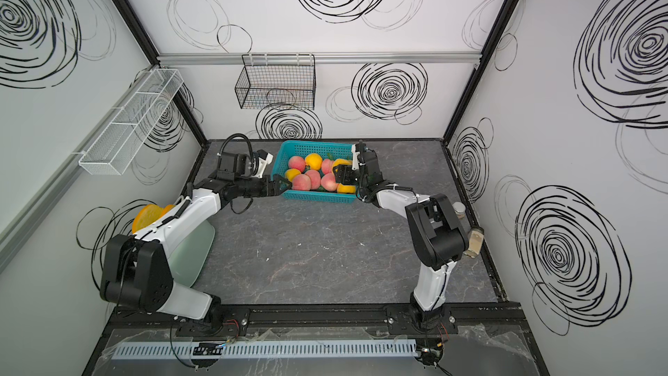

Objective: Put the peaches into the basket
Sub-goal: Place the peach in the basket.

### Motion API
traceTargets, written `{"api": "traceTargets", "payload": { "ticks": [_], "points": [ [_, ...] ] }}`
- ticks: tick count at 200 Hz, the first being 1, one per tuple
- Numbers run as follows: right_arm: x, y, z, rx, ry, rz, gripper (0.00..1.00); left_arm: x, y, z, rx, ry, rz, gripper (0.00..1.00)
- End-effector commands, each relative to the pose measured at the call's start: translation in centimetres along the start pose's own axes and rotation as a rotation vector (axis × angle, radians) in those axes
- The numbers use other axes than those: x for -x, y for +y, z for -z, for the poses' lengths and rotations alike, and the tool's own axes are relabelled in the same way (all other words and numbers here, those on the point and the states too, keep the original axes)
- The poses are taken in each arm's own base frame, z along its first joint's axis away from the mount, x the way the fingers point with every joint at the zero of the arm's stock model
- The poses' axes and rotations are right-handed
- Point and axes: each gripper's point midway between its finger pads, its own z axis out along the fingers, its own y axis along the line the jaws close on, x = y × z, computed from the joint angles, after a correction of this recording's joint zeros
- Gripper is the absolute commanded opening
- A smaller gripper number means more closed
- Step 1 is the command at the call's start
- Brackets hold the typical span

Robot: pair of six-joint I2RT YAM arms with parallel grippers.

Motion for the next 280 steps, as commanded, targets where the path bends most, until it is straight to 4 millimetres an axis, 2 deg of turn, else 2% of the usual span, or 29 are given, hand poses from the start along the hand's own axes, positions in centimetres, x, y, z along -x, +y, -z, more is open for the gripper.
{"api": "traceTargets", "payload": {
  "ticks": [1, 61, 102, 125, 146, 187, 211, 221, 243, 254, 280],
  "points": [
    [1.0, 0.0, -0.3, 0.000, -0.007, 0.009, 0.82, 0.4, -0.2, 0.1, -0.002, -0.013, -0.025, 0.83],
    [1.8, 0.4, 0.7, -0.002, -0.023, 0.022, 0.87, 0.4, -0.2, 0.1, -0.001, -0.012, -0.023, 0.83],
    [2.6, 1.0, 2.8, -0.003, -0.056, 0.049, 0.87, 0.3, 0.0, 0.0, 0.009, -0.011, -0.023, 0.83],
    [3.3, 1.4, 4.7, -0.012, -0.081, 0.084, 0.87, 0.4, 0.1, 0.1, 0.017, -0.017, -0.028, 0.83],
    [3.9, 1.4, 6.9, -0.043, -0.113, 0.142, 0.87, 1.0, -0.1, 1.0, 0.039, -0.068, -0.052, 0.83],
    [5.3, -0.1, 12.5, -0.177, -0.220, 0.240, 0.89, 2.7, 0.2, 3.3, 0.110, -0.193, -0.066, 0.85],
    [6.4, -2.0, 16.5, -0.281, -0.321, 0.241, 0.94, 4.5, 0.6, 5.6, 0.157, -0.291, -0.054, 0.88],
    [6.8, -3.3, 18.1, -0.336, -0.363, 0.216, 1.00, 5.6, 0.4, 6.9, 0.170, -0.344, -0.051, 0.90],
    [7.4, -6.9, 21.2, -0.457, -0.439, 0.143, 0.99, 7.6, 0.7, 9.8, 0.213, -0.482, -0.026, 0.95],
    [7.3, -8.9, 22.5, -0.512, -0.468, 0.099, 0.99, 8.2, 1.3, 10.9, 0.243, -0.548, 0.002, 1.00],
    [6.6, -13.9, 25.0, -0.628, -0.541, -0.021, 0.99, 9.2, 4.2, 13.1, 0.291, -0.679, 0.119, 0.98]
  ]
}}
